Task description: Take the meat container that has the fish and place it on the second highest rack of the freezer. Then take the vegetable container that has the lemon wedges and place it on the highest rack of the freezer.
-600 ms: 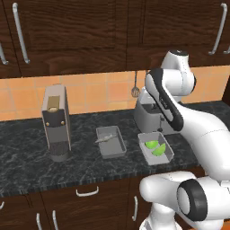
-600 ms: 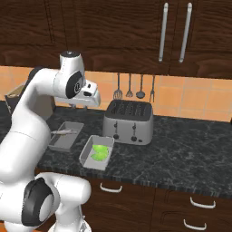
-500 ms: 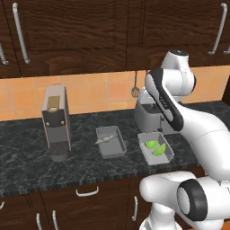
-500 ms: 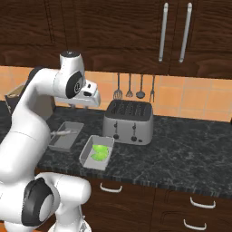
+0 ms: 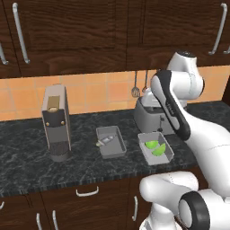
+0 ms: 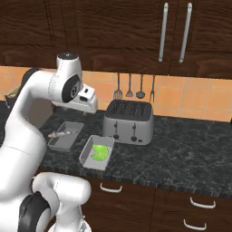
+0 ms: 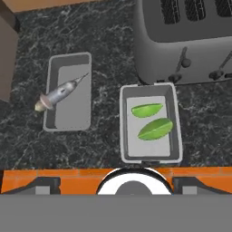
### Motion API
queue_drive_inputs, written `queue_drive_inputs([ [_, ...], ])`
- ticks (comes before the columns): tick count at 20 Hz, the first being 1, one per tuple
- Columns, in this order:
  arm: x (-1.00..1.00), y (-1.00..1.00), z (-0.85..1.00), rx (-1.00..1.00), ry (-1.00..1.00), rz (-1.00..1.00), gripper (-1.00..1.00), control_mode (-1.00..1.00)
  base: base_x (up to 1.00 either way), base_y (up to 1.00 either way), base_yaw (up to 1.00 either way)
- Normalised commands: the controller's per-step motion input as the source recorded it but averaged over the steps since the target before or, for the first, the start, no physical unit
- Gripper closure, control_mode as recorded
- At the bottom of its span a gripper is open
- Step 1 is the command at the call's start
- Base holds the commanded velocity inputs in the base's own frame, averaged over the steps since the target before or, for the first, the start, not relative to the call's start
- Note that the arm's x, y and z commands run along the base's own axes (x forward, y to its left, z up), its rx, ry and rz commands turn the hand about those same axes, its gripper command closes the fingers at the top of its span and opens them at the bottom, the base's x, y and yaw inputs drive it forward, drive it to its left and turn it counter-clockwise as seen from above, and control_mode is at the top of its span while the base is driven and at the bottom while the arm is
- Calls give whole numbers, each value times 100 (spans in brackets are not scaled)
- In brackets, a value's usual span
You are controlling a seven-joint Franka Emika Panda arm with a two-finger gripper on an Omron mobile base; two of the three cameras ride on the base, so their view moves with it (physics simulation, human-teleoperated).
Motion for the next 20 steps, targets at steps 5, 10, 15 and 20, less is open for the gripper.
queue_drive_inputs([
  [5, -41, 1, -10, 0, 0, -47, -100, -100, 0, 0, 0],
  [10, -21, 0, -10, 0, 4, -54, -100, -100, 0, 0, 0],
  [15, -6, -14, -22, 10, 9, -48, -100, -100, 0, 0, 0],
  [20, -6, -15, -20, 13, 3, -50, -100, -100, 0, 0, 0],
])
